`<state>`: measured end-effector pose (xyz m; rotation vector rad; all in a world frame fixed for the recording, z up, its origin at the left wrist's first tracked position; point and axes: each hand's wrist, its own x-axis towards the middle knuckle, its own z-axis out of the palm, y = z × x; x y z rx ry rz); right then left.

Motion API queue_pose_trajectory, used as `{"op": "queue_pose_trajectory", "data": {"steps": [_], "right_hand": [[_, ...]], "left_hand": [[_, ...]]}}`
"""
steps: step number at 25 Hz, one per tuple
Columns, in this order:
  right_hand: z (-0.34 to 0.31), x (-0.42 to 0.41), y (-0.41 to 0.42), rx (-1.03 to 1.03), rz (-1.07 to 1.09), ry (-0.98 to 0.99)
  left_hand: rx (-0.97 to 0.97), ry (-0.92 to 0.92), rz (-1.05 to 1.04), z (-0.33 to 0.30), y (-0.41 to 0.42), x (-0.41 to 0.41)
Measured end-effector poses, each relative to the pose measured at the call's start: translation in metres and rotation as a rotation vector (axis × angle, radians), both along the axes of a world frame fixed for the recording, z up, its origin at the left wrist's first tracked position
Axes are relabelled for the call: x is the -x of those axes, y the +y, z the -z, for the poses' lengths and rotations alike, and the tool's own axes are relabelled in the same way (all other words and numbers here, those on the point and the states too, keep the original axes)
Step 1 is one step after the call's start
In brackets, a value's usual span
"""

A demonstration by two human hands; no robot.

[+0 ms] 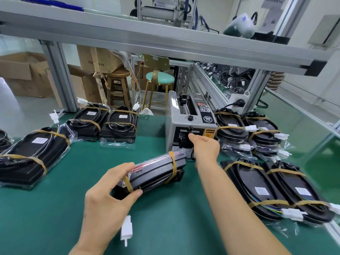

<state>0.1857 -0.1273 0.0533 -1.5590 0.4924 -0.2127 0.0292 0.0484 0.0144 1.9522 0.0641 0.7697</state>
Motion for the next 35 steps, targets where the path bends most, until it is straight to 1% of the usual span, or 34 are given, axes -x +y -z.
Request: {"op": "queue_pose_trajectory", "data": {"steps": [2,6,8,9,12,14,15,16,18,30,35], "right_hand": [[-0.002,-0.003,0.005,-0.039,0.029,0.03],[-0.01,-0.001,0.011,-0.204,0.084,0.088],[-0.021,0.013,0.007,-0.237,0.032,0.091],[-0.027,0.026,0.004,-0.236,-0.034,0.047],[-0.035,0.082,0.009,-0.118,-0.364,-0.18],[-0.028,0.114,0.02,0.056,-0.545,-0.261],[-0.023,0.124,0.025,0.149,-0.576,-0.27],[-0.02,0.129,0.03,0.22,-0.579,-0.263],[-0.014,0.131,0.032,0.269,-0.577,-0.236],[-0.012,0.132,0.034,0.361,-0.624,-0.182],[-0.01,0.13,0.035,0.383,-0.588,-0.173]], "left_hand": [[0.0,-0.009,0.001,0.001,-0.001,0.001],[0.014,-0.019,0.01,0.001,-0.003,0.0],[0.026,-0.024,-0.002,0.001,-0.005,0.001],[0.035,-0.026,-0.015,0.001,-0.007,0.001],[0.059,-0.03,-0.079,0.004,-0.015,0.001],[0.051,-0.033,-0.106,0.007,-0.021,0.003],[0.04,-0.036,-0.114,0.008,-0.024,0.004],[0.034,-0.037,-0.119,0.008,-0.027,0.005],[0.042,-0.035,-0.13,0.006,-0.031,0.007],[0.024,-0.036,-0.159,0.004,-0.037,0.01],[0.017,-0.034,-0.164,0.004,-0.039,0.01]]}}
